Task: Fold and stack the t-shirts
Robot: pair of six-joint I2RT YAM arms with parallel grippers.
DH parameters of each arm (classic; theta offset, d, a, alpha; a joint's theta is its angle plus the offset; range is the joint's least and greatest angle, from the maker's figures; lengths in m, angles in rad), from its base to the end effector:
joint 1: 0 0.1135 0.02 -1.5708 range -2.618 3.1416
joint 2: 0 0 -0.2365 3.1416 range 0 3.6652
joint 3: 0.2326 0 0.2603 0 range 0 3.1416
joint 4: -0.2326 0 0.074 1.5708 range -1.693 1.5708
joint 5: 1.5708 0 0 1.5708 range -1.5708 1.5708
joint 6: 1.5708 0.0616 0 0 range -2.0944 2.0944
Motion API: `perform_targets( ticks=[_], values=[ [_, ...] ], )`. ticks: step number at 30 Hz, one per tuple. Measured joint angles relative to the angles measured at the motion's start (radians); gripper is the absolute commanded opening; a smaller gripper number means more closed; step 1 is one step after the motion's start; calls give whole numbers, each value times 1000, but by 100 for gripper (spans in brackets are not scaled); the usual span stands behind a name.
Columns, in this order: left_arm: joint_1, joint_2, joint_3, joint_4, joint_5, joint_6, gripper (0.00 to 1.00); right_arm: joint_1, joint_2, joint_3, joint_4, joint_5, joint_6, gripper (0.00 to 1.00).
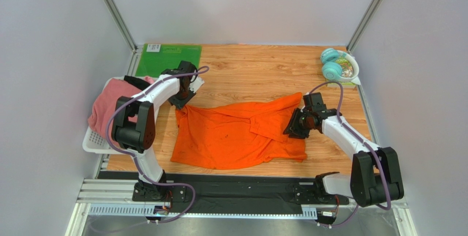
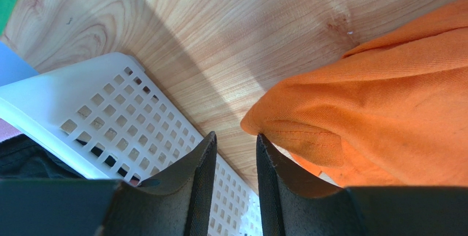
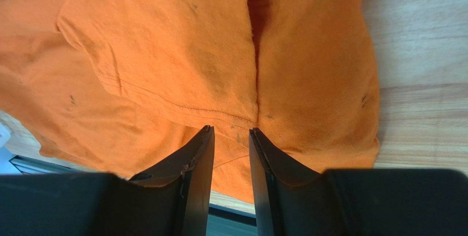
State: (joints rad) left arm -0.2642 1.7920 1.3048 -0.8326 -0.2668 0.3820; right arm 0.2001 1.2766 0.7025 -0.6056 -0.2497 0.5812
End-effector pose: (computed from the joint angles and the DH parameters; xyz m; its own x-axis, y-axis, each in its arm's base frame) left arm 0.3488 -0.0775 0.1494 -0.7973 0.5882 -0.1353 0.5237 0.7856 0.3296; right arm 0.2397 0.0641 0.1291 -0.9137 0.3575 -0.1932 0.2593 0.8790 0.4002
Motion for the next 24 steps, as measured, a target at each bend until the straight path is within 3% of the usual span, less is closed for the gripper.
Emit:
perform_targets(
  ticks=[8, 13, 17, 24],
  values=[
    [0, -51, -12, -39, 55, -16, 40, 47, -4, -24, 3, 1, 14, 36],
    [-23, -238, -80, -119, 148, -8, 42, 70, -128, -32, -53, 32, 17, 38],
    [-117, -396, -189, -168, 173, 2, 42, 71, -210, -32, -64, 47, 19, 34],
    [-177, -371, -294, -215, 208, 5, 42, 80, -113, -43, -94, 58, 21, 40]
  ],
)
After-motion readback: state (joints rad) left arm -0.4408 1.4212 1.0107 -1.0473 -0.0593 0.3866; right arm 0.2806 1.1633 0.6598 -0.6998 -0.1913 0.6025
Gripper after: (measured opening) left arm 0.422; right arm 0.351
